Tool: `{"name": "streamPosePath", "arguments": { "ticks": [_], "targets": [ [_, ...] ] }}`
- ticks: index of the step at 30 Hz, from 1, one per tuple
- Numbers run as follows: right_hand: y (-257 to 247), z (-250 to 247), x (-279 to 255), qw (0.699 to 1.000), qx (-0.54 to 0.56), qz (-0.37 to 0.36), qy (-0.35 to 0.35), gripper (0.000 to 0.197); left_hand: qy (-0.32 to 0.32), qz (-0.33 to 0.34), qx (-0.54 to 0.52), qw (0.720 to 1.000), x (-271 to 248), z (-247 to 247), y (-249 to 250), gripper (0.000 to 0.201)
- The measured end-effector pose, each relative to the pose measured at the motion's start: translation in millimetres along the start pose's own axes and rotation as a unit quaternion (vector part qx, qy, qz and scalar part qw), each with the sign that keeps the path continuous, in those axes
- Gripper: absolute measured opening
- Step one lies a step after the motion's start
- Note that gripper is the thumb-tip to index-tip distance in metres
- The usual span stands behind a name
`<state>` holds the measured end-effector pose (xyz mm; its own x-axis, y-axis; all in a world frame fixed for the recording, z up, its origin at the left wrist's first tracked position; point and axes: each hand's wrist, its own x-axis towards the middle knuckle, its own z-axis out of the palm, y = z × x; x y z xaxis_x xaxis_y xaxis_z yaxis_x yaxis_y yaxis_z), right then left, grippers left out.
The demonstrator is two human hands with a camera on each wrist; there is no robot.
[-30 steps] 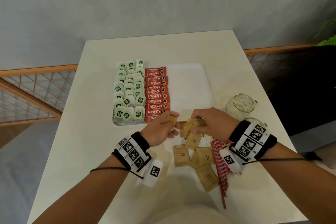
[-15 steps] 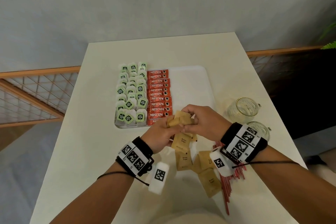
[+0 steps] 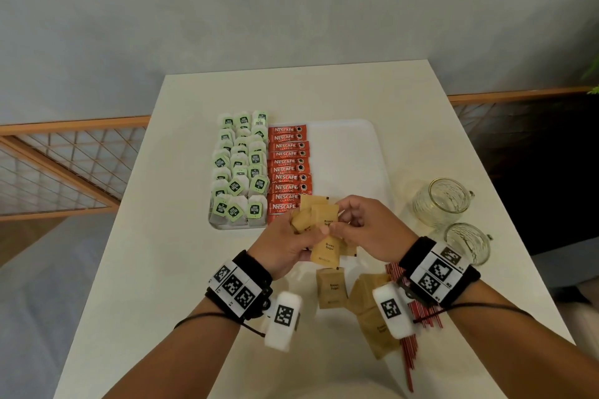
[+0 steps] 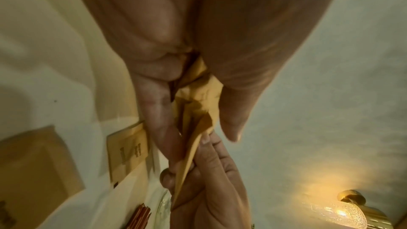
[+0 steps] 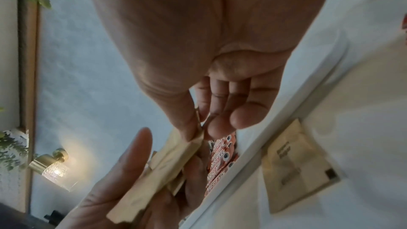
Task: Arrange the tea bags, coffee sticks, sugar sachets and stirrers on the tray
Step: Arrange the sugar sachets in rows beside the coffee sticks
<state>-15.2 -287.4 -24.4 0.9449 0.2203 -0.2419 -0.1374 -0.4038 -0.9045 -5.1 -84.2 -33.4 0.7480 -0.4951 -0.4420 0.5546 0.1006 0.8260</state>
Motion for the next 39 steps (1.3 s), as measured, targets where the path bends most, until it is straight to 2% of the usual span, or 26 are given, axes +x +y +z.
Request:
{"name": "streamPosePath", "arguments": {
  "ticks": [3,5,7,9,14,19,24,27,29,33,39],
  "targets": [
    [3,4,1,1.000,-0.011,-0.001,0.012,0.018,-0.025,0.001,0.013,1.000,1,-2,-6,0.053],
    [5,4,2,1.000,-0.017,-0.006,0.013,0.012,-0.019,-0.003,0.019,1.000,1,-4,-8,0.049],
    [6,2,2,1.000,-0.018,-0.008,0.017,0.007,0.003,-0.006,0.019,1.000,1,-6,-9,0.042],
    [6,0,2,1.000,-0.005,0.000,0.023,0.014,0.029,-0.007,0.024,0.999,1,-9,-10,0.037],
    [7,-2,3,0.998,0.041,0.034,0.015,0.013,0.066,0.008,0.046,0.997,1,-17,-11,0.032],
    [2,-10,17,0.998,0.027,0.031,0.047,0.014,0.111,0.022,0.046,0.993,4,-26,-7,0.030],
    [-21,-26,47,0.994,0.013,0.016,0.106,0.011,0.142,0.045,0.034,0.988,12,-36,8,0.031],
    [-31,-37,74,0.989,0.023,0.019,0.144,0.018,0.153,0.070,0.054,0.984,20,-41,24,0.027],
    [-31,-43,96,0.987,0.012,0.030,0.159,0.009,0.158,0.083,0.062,0.982,27,-45,36,0.023],
    [-18,-51,142,0.980,-0.016,0.066,0.188,0.024,0.155,0.098,0.067,0.981,40,-51,59,0.017],
    [0,-54,190,0.970,-0.088,0.135,0.182,0.013,0.156,0.111,0.082,0.978,59,-56,78,0.019]
  ]
}}
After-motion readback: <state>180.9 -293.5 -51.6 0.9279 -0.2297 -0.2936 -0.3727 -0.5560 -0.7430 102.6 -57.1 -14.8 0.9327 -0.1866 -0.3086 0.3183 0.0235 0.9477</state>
